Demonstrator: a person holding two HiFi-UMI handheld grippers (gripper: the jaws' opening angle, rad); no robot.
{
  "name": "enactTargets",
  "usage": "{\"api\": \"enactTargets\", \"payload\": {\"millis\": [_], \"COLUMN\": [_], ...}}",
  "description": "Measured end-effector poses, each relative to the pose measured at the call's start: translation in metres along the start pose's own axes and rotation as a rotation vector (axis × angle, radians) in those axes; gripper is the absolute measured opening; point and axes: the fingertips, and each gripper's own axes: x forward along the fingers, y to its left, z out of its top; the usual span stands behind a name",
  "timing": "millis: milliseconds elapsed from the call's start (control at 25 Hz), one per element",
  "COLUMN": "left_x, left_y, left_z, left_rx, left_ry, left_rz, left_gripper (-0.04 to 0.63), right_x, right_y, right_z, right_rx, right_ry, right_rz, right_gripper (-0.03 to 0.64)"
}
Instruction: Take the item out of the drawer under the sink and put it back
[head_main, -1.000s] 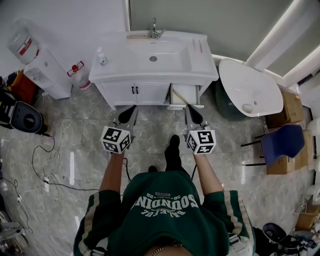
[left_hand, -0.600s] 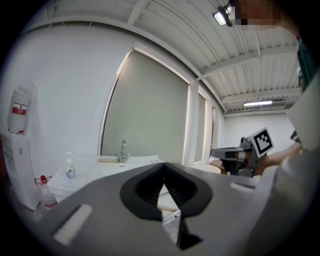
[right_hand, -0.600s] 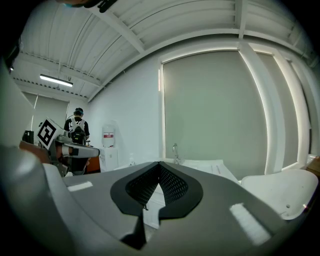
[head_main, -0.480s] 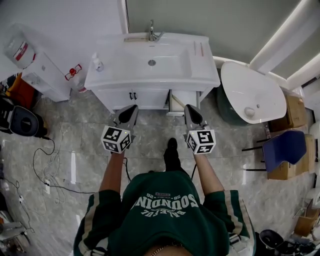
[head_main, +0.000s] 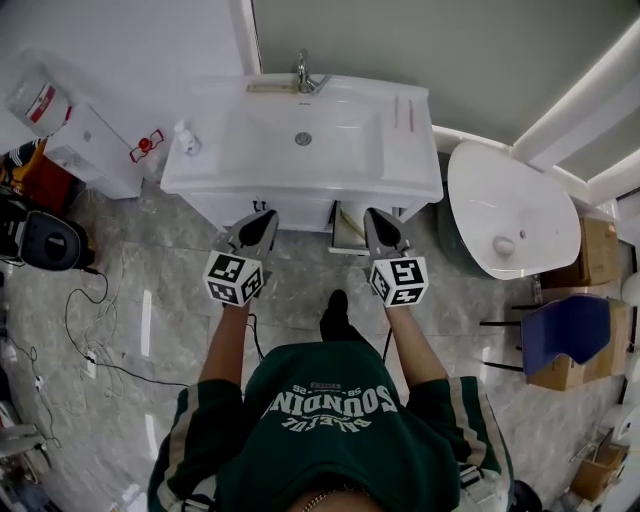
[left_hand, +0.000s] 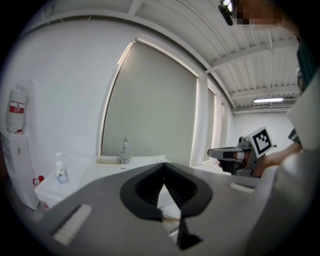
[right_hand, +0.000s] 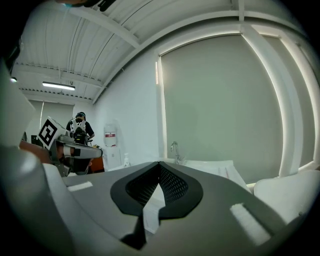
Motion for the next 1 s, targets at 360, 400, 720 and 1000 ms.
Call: {"api": "enactTargets", "payload": {"millis": [360, 400, 720, 1000], "left_x": [0.07, 0.077, 0.11, 0.119], "left_y": [0.011, 0.01, 0.01, 0.018], "left_z": [0.013, 0.014, 0.017, 0.007], "left_rx": [-0.009, -0.009, -0.024, -0.03], "left_ry": [0.001, 0.001, 0.01, 0.037], "left_rz": [0.073, 0.078, 0.1, 0.097], "left_gripper": [0.049, 0.05, 0.049, 0.049], "right_x": [0.056, 0.06, 0.087, 0.106], "right_y": [-0.053, -0.058, -0.082, -0.078], "right_z": [0.009, 0.008, 0.005, 0.0], "right_rx": [-0.006, -0.006, 0.006, 0.009], "right_ry": [0.007, 0.01, 0.031, 0.046], "right_rz": [0.097, 0.105, 0.146, 0.166], "right_gripper": [0.003, 0.002, 0.003, 0.003]}}
